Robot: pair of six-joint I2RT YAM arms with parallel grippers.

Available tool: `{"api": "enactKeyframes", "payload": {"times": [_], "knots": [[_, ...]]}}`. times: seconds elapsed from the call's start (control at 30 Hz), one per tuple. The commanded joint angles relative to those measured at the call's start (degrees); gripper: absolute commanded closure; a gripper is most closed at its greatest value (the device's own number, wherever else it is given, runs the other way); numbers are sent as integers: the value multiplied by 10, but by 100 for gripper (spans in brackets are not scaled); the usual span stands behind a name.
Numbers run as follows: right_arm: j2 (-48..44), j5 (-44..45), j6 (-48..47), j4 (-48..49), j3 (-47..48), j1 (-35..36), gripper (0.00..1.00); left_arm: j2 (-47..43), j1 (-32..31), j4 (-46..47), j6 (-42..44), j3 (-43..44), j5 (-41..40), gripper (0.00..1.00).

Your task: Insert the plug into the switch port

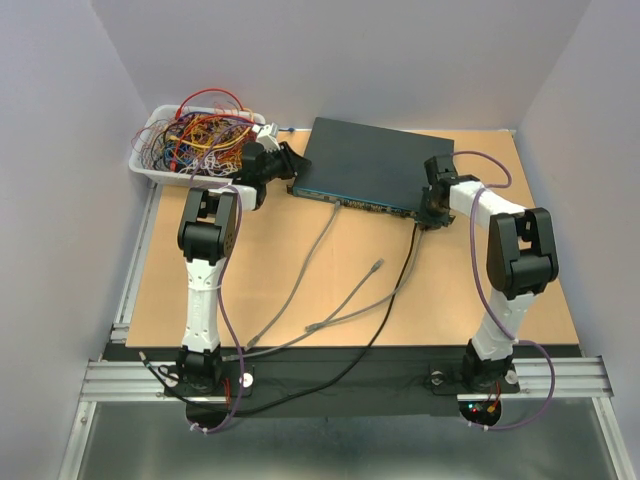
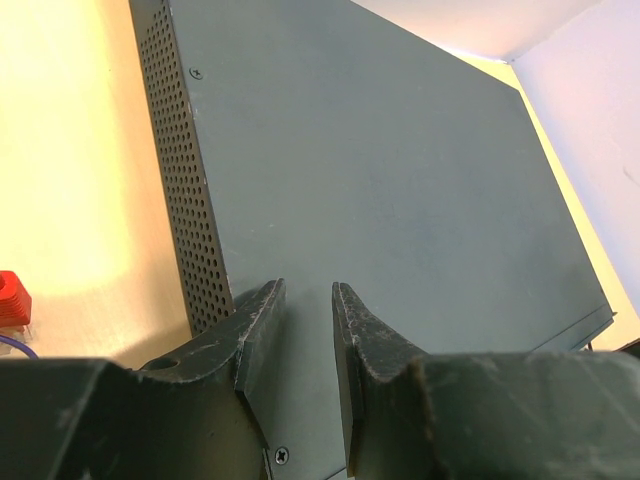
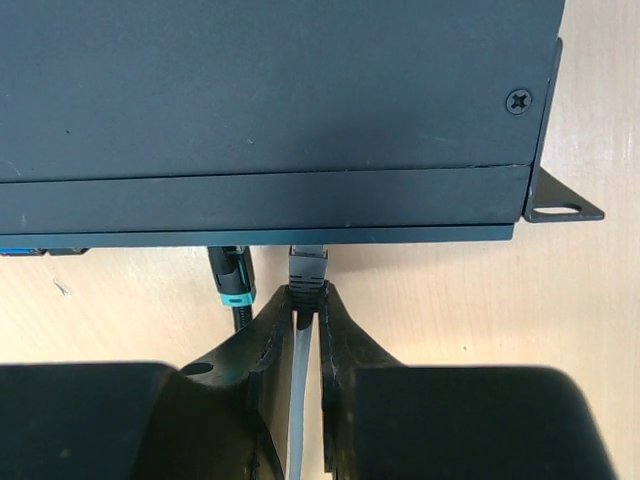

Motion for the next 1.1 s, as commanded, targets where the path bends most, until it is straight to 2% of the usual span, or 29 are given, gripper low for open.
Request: {"api": "enactKeyframes", "payload": {"times": [0.0,0.43,0.6,0.9,1.07], "knots": [[-5,4,3,44,-9,5,100,-9,3,24,3,4,9,63],[15,42,2,44,12,-5,100,-8,3,26,1,2,13,63],[13,32,-2,44,18,-29,99,-8,3,27,-1,4,15,63],[26,-12,-11,44,59,-29,99,-5,5,27,-1,5,16,63],[25,36,-16,43,70,-30,100,-5,4,27,-2,7,18,63]]}}
